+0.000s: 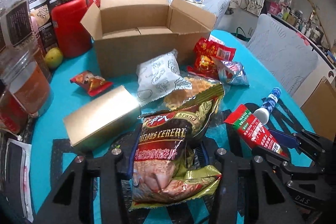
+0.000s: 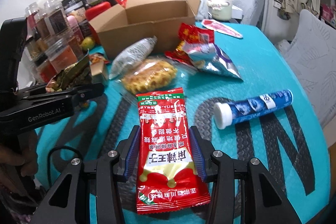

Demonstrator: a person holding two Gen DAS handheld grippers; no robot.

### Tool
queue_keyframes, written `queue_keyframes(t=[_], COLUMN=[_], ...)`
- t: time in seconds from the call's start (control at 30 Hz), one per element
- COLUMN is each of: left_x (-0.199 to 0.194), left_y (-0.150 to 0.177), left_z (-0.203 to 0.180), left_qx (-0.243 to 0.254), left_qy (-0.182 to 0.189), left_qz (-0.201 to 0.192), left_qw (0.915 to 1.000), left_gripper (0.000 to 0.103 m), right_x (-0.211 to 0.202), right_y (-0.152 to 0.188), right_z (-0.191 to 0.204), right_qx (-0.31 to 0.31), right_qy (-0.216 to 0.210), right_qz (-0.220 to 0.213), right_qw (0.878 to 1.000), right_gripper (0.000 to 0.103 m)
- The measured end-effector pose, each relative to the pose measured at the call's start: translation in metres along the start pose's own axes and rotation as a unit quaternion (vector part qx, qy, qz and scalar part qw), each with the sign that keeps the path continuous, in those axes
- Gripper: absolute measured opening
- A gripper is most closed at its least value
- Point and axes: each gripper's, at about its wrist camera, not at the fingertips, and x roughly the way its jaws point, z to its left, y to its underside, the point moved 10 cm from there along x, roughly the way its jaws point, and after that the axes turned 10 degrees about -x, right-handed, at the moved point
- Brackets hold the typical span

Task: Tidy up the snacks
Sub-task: 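Lift both held packets and carry them over the open cardboard box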

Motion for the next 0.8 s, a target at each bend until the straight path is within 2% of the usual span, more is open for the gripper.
queue_keyframes(t=[0.47, 0.8], left_x=[-0.034, -0.047], left_y=[-0.049, -0.104], left_z=[-0.006, -0.005], left_qx=[0.003, 0.001], left_qy=[-0.004, -0.006], left_qz=[-0.044, -0.086], left_qw=[0.999, 0.9962], left_gripper=[0.046, 0.046], right_x=[-0.027, -0.032], right_y=[-0.053, -0.107], right_z=[0.016, 0.009], right_qx=[-0.015, -0.027], right_qy=[-0.017, -0.018], right_qz=[-0.045, -0.078], right_qw=[0.999, 0.996], right_gripper=[0.046, 0.046])
